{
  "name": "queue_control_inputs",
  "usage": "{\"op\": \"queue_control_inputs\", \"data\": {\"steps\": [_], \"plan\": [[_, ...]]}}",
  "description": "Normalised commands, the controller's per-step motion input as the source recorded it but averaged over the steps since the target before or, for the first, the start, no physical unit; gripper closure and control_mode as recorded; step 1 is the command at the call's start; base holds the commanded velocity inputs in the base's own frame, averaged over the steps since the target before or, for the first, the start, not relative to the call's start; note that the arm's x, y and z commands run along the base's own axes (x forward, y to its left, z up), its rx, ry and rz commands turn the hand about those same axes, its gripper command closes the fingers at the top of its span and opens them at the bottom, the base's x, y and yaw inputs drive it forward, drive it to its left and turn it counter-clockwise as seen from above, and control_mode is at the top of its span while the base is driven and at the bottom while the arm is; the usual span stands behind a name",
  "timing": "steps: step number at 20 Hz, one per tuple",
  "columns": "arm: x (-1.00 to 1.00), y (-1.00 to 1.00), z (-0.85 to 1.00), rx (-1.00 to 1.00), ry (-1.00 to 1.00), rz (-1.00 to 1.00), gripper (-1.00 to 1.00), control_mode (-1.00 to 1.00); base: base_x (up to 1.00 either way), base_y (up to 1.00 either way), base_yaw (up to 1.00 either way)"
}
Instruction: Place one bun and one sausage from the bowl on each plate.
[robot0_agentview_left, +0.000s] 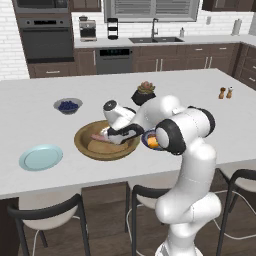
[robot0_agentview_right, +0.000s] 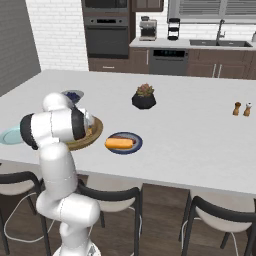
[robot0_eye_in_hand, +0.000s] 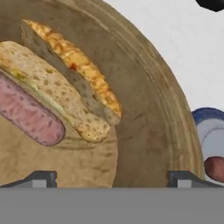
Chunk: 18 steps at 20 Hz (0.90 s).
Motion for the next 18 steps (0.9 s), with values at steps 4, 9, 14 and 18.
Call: {"op": "queue_control_inputs", "data": {"steps": [4,9,14,18], "plan": [[0.34,0.01,-0.14,0.00,0.04,0.00,-1.00,-1.00,0.00,0.00,0.00],[0.67,0.00,-0.13,0.00,0.00,-0.02,-1.00,-1.00,0.00,0.00,0.00],[0.46,0.03,-0.19,0.00,0.08,-0.02,-1.00,-1.00,0.00,0.00,0.00],[-0.01,0.00,-0.13,-0.01,0.05,-0.01,-1.00,-1.00,0.00,0.00,0.00]]}}
